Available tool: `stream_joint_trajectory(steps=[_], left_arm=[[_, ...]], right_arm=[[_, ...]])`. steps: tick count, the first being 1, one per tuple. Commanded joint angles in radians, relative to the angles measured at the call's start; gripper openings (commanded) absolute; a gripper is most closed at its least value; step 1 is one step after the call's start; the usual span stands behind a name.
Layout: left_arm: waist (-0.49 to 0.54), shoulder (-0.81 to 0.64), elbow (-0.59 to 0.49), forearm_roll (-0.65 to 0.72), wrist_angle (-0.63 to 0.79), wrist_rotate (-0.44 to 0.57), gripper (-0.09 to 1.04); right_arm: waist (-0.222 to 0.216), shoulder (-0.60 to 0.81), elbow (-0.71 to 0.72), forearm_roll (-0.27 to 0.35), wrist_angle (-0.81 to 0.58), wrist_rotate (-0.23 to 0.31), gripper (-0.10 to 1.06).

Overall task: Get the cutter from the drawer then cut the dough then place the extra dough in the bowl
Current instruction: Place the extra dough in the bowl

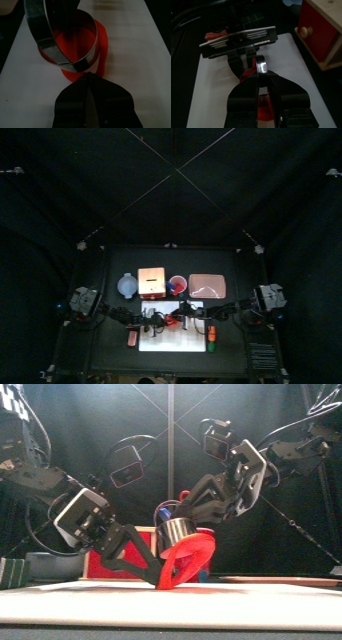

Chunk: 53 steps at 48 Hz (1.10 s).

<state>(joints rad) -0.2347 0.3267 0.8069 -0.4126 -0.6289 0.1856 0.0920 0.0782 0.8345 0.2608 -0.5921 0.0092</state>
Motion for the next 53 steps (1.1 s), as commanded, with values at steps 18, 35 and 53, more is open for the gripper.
stream_joint_trajectory(steps=[18, 35, 53], left_arm=[[0.002, -0.012, -0.011, -0.002, -0.002, -0.002, 0.54], [-0.002, -0.060, -0.009, 0.023, -0.002, 0.000, 0.59], [-0.003, -0.110, -0.008, 0.023, -0.002, 0.000, 0.74]], right_arm=[[-0.017, -0.129, 0.060, -0.002, -0.026, 0.000, 0.50], [-0.011, -0.219, 0.212, 0.043, 0.061, 0.015, 0.50], [-0.015, -0.227, 0.233, 0.035, 0.133, 0.005, 0.51]])
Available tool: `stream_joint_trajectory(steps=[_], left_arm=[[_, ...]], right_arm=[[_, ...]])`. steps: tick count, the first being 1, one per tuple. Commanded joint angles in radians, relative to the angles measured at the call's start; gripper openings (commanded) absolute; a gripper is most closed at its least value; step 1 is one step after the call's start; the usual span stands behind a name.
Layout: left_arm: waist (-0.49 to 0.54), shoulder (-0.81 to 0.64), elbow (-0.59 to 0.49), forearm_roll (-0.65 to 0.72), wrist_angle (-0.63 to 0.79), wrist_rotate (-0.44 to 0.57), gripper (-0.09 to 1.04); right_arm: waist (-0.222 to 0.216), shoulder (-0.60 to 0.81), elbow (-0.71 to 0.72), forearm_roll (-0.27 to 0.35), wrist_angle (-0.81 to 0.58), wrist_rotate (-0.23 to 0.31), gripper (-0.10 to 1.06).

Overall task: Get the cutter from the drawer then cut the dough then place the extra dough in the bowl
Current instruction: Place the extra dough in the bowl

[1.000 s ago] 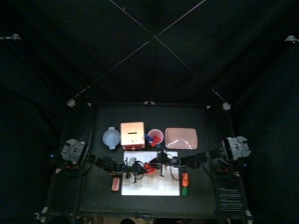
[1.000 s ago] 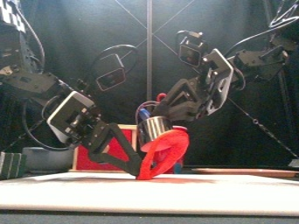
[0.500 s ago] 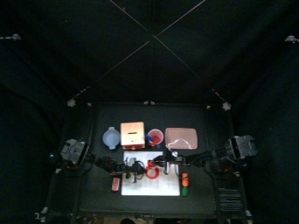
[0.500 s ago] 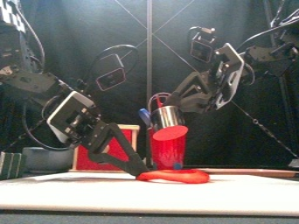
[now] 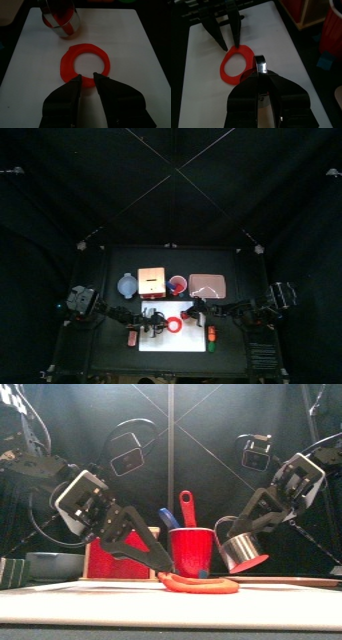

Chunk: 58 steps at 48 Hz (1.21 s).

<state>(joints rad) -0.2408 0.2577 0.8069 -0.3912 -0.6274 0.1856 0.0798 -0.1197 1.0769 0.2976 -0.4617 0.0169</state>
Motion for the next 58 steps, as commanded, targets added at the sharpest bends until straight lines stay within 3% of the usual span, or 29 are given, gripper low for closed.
stream_joint_trajectory(steps=[1, 8, 18, 22, 41, 58], left_arm=[[0.003, -0.043, -0.008, 0.002, -0.003, 0.000, 0.74], [0.003, -0.055, -0.009, 0.002, -0.003, 0.000, 0.74], [0.003, -0.063, -0.012, 0.002, -0.003, -0.002, 0.75], [0.005, -0.063, -0.012, 0.002, -0.003, -0.002, 0.76], [0.040, -0.061, -0.025, -0.038, 0.006, -0.002, 0.78], [0.126, -0.020, -0.152, 0.002, 0.328, 0.072, 0.78]], right_arm=[[-0.003, -0.031, -0.008, -0.005, 0.003, -0.003, 0.51], [-0.003, -0.029, -0.009, -0.017, 0.003, 0.000, 0.58], [0.002, -0.029, -0.011, -0.018, 0.003, -0.003, 0.84], [0.003, -0.031, -0.014, -0.028, 0.003, -0.003, 0.89], [-0.006, -0.060, -0.011, -0.066, 0.009, -0.005, 0.89], [-0.012, -0.067, -0.008, -0.086, 0.034, -0.003, 0.89]])
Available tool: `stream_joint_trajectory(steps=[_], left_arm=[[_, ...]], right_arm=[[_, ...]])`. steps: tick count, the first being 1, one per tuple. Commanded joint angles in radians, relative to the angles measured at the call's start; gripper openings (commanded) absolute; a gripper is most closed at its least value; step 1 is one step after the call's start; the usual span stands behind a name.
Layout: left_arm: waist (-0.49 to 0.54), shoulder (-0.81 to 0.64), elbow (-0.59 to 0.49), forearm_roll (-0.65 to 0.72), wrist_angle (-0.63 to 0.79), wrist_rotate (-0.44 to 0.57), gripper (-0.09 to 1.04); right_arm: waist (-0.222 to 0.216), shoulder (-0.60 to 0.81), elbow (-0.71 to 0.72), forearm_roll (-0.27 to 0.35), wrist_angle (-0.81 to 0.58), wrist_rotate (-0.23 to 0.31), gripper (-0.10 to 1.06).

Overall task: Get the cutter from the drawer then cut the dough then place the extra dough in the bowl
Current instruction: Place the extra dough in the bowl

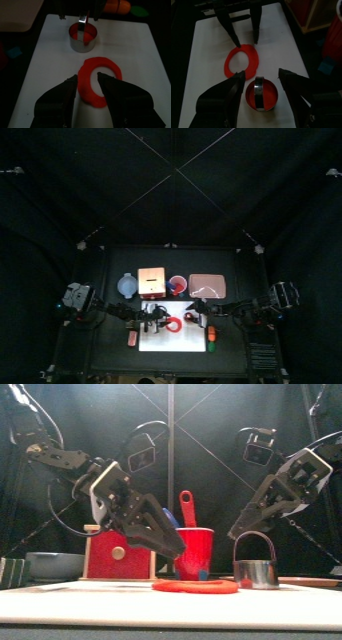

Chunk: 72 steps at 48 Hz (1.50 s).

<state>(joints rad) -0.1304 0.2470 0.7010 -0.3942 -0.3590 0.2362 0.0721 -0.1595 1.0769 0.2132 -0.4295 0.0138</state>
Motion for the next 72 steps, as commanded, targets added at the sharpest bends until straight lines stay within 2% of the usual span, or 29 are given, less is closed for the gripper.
stream_joint_trajectory(steps=[1, 33, 39, 51, 55, 64, 72], left_arm=[[0.017, -0.008, -0.051, 0.005, 0.067, 0.026, 0.78], [0.038, 0.044, -0.098, 0.008, 0.156, 0.067, 0.78], [0.040, 0.052, -0.107, 0.018, 0.193, 0.066, 0.74], [0.040, 0.064, -0.115, 0.026, 0.206, 0.064, 0.58], [0.038, 0.063, -0.115, 0.026, 0.199, 0.064, 0.56], [0.040, 0.020, -0.107, 0.026, 0.195, 0.064, 0.56], [0.043, -0.112, -0.054, 0.066, 0.183, 0.071, 0.56]], right_arm=[[-0.005, -0.028, -0.008, -0.002, 0.002, 0.002, 0.89], [-0.005, -0.028, -0.002, -0.002, 0.015, 0.006, 0.89], [-0.005, -0.028, -0.002, 0.000, 0.015, 0.006, 0.89], [-0.005, -0.026, -0.002, 0.002, 0.015, 0.006, 0.89], [-0.005, -0.028, 0.000, 0.002, 0.015, 0.006, 0.89], [-0.005, -0.028, -0.002, 0.002, 0.020, 0.006, 0.89], [-0.005, -0.028, -0.002, 0.003, 0.026, 0.006, 0.89]])
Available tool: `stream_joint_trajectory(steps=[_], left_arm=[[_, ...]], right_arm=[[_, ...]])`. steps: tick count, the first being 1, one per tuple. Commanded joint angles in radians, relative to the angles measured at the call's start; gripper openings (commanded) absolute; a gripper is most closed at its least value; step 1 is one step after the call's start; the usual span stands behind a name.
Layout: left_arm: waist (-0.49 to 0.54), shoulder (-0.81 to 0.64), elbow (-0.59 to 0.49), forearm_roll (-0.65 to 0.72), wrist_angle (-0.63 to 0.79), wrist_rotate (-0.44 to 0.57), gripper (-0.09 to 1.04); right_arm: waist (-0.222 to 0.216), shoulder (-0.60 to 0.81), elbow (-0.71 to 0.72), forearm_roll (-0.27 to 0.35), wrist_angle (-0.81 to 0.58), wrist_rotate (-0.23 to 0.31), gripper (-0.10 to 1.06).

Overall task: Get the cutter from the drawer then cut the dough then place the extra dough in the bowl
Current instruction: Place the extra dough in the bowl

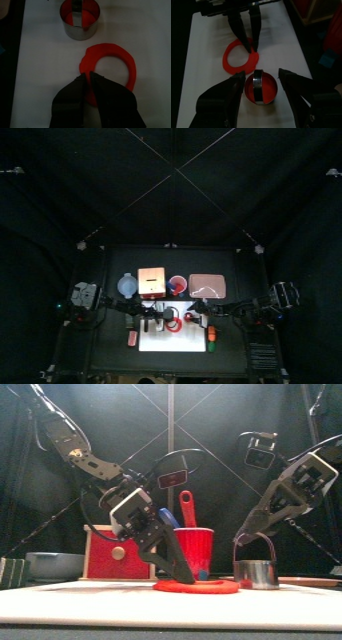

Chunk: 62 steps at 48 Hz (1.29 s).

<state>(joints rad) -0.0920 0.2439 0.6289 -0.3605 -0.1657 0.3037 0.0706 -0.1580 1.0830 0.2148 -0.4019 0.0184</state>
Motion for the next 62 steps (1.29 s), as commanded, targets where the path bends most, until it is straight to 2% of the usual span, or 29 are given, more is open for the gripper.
stream_joint_trajectory(steps=[1, 15, 28, 40, 49, 62], left_arm=[[0.008, -0.132, 0.032, 0.043, -0.011, 0.005, 0.56], [0.035, -0.391, 0.219, 0.057, -0.011, 0.005, 0.57], [0.083, -0.772, 0.423, 0.054, -0.011, 0.005, 0.57], [0.229, -1.098, 0.555, 0.054, 0.003, 0.008, 0.57], [0.367, -1.201, 0.617, 0.066, 0.054, 0.009, 0.57], [0.592, -1.232, 0.653, 0.109, 0.141, 0.008, 0.57]], right_arm=[[-0.005, -0.029, -0.006, 0.002, -0.002, 0.002, 0.89], [-0.008, -0.029, -0.011, 0.003, 0.005, 0.005, 0.89], [-0.014, -0.029, -0.017, 0.005, 0.023, 0.008, 0.89], [-0.017, -0.025, -0.029, 0.005, 0.029, 0.008, 0.89], [-0.015, -0.023, -0.031, 0.006, 0.038, 0.008, 0.89], [-0.017, -0.021, -0.031, 0.008, 0.057, 0.008, 0.89]])
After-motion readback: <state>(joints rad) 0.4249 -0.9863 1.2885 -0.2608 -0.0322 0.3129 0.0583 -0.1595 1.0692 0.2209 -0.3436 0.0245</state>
